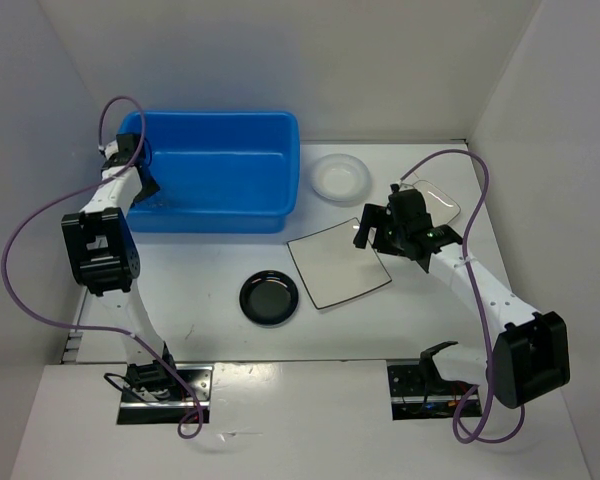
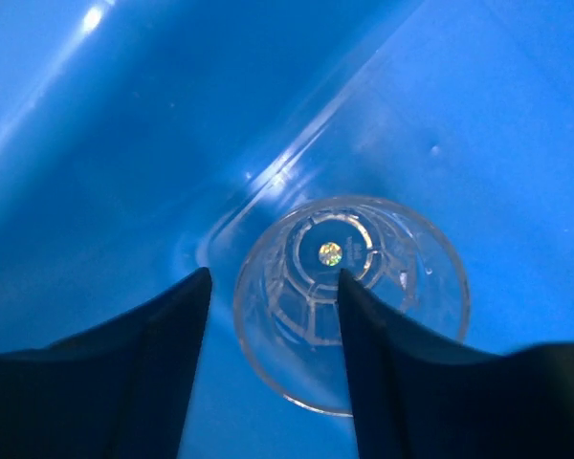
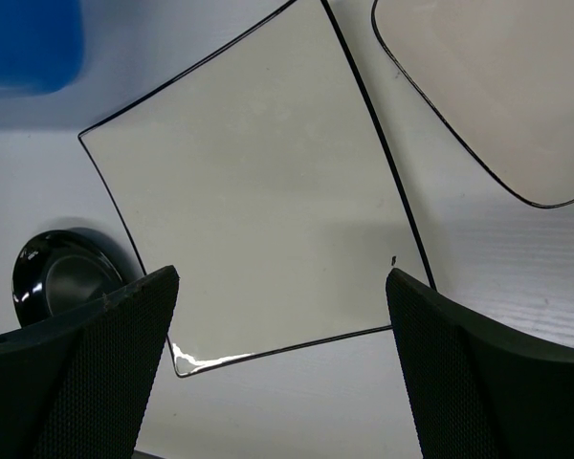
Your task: Place the mixed dishes into the plastic bin
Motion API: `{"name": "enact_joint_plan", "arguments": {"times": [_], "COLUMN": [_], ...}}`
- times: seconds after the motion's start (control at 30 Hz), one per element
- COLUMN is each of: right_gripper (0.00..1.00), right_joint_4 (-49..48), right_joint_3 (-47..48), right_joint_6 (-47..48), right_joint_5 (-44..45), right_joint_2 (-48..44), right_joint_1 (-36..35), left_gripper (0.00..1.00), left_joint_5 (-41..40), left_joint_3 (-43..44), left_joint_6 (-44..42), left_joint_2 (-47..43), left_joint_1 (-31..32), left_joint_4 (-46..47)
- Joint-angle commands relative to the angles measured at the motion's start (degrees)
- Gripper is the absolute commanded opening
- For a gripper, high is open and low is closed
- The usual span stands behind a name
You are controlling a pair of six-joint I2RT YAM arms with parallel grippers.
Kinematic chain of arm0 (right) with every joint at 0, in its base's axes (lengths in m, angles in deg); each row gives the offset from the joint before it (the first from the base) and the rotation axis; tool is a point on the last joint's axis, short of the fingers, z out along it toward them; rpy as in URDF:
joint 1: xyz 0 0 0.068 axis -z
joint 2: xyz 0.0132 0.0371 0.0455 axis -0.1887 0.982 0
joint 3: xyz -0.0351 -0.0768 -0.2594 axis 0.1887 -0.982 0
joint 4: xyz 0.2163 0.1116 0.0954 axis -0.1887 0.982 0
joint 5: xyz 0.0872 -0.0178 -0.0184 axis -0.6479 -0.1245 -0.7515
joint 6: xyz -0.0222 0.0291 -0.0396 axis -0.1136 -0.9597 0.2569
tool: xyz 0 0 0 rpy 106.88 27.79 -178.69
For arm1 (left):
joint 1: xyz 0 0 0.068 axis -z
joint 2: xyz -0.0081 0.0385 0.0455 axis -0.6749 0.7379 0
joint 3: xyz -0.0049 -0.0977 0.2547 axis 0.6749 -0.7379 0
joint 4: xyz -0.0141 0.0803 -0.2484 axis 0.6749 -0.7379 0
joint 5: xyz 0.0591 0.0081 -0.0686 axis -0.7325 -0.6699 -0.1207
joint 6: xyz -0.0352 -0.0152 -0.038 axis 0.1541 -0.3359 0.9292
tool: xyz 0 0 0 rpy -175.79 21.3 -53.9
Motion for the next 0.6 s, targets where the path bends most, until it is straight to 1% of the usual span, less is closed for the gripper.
{"name": "enact_joint_plan", "arguments": {"times": [0.0,0.1,0.13,0.17,0.27,0.3,0.4,0.57], "right_gripper": [0.94,0.94,0.94,0.94,0.94,0.94,0.94,0.94], "right_joint_4": [-2.1,-2.1,-2.1,-2.1,-2.1,-2.1,-2.1,-2.1], "right_joint_3": [-0.4,-0.4,-0.4,-0.4,-0.4,-0.4,0.1,1.9], "right_joint_6": [-0.3,-0.3,-0.3,-0.3,-0.3,-0.3,-0.3,-0.3], "right_joint_5": [0.2,0.2,0.2,0.2,0.2,0.2,-0.3,-0.9], "right_joint_2": [-1.4,-1.4,-1.4,-1.4,-1.4,-1.4,-1.4,-0.3], "right_joint_1": [0.3,0.3,0.3,0.3,0.3,0.3,0.3,0.3], "left_gripper": [0.65,0.70,0.74,0.82,0.84,0.87,0.87,0.87], "left_joint_5": [-1.6,-1.6,-1.6,-0.9,0.6,1.1,2.2,6.6], "left_joint_3": [-1.0,0.5,0.5,1.1,1.6,2.3,3.5,4.2], "left_joint_6": [-2.2,-2.9,-2.9,-2.9,-3.5,-3.5,-3.5,-3.5], "left_joint_2": [-2.4,-4.2,-4.8,-5.5,-9.0,-11.1,-15.3,-21.5], "left_joint_1": [0.0,0.0,0.0,0.0,0.0,0.0,0.0,0.0], "left_joint_4": [3.1,3.1,3.1,3.1,3.1,3.1,3.6,3.6]}}
